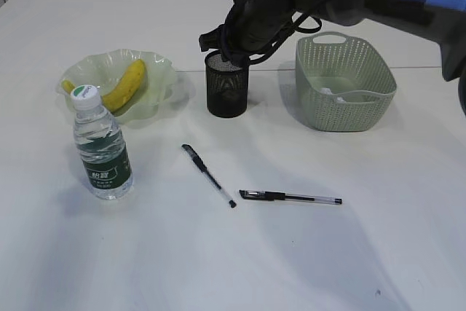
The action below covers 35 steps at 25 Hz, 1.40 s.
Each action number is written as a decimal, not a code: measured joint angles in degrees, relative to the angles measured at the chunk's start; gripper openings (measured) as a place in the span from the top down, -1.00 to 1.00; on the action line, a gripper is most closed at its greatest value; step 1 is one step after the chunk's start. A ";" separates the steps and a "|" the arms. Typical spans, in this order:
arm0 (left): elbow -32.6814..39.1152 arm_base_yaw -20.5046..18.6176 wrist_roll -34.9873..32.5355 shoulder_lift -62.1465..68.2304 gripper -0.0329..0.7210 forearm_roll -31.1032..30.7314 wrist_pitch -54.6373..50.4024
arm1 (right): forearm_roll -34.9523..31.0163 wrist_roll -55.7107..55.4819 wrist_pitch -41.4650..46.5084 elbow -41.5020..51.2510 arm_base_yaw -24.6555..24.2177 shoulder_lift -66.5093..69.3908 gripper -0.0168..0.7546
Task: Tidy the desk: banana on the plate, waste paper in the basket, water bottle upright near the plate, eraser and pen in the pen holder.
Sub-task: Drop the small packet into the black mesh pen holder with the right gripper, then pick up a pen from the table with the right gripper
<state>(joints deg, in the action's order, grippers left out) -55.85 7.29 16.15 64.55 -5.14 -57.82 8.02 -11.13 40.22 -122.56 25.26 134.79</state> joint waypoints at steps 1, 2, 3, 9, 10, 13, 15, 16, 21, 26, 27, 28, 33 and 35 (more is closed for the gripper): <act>0.00 0.00 0.00 0.00 -0.27 0.00 0.00 | -0.28 -0.04 2.26 0.00 0.00 -0.73 0.16; 0.00 0.00 0.00 0.00 -0.27 0.00 0.00 | -0.70 -0.14 4.75 0.00 0.00 -1.39 0.16; 0.00 0.00 0.00 0.00 -0.27 0.00 0.00 | -1.12 -0.17 6.95 0.00 0.00 -2.20 0.16; 0.00 0.00 0.00 0.00 -0.27 0.00 0.00 | -1.83 -0.17 21.81 0.00 0.00 -6.35 0.16; 0.00 0.00 0.00 0.00 -0.27 0.00 0.00 | -1.83 -0.04 23.56 0.00 0.00 -7.07 0.17; 0.00 0.00 0.00 0.00 -0.27 0.00 0.00 | -1.83 1.54 28.93 0.00 0.00 -8.43 0.20; 0.00 0.00 0.00 0.00 -0.27 0.00 0.00 | -1.83 2.65 30.13 0.00 0.22 -8.69 0.21; 0.00 0.00 0.00 0.00 -0.27 0.00 0.00 | -1.83 3.26 30.28 0.00 0.46 -8.69 0.21; 0.00 0.00 0.00 0.00 -0.27 0.00 0.00 | -2.20 6.67 30.69 0.00 3.01 -8.69 0.22; 0.00 0.00 0.00 0.00 -0.27 0.00 0.00 | -1.65 8.43 30.69 3.28 6.62 -10.29 0.22; 0.00 0.00 0.00 0.00 -0.27 0.00 0.00 | -1.61 8.47 30.69 4.95 6.96 -10.77 0.22; 0.00 0.00 0.00 0.00 -0.27 0.00 0.00 | -1.38 8.53 30.69 6.89 7.11 -11.27 0.22; 0.00 0.00 0.00 0.00 -0.27 -0.10 0.00 | 0.29 11.13 30.69 16.40 7.11 -13.29 0.23; 0.00 0.00 0.00 0.00 -0.27 -0.10 0.10 | 0.07 12.90 30.69 18.90 7.11 -13.98 0.23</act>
<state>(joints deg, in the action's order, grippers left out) -55.85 7.29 16.15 64.55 -5.24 -57.72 8.09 1.77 70.91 -103.66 32.38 120.81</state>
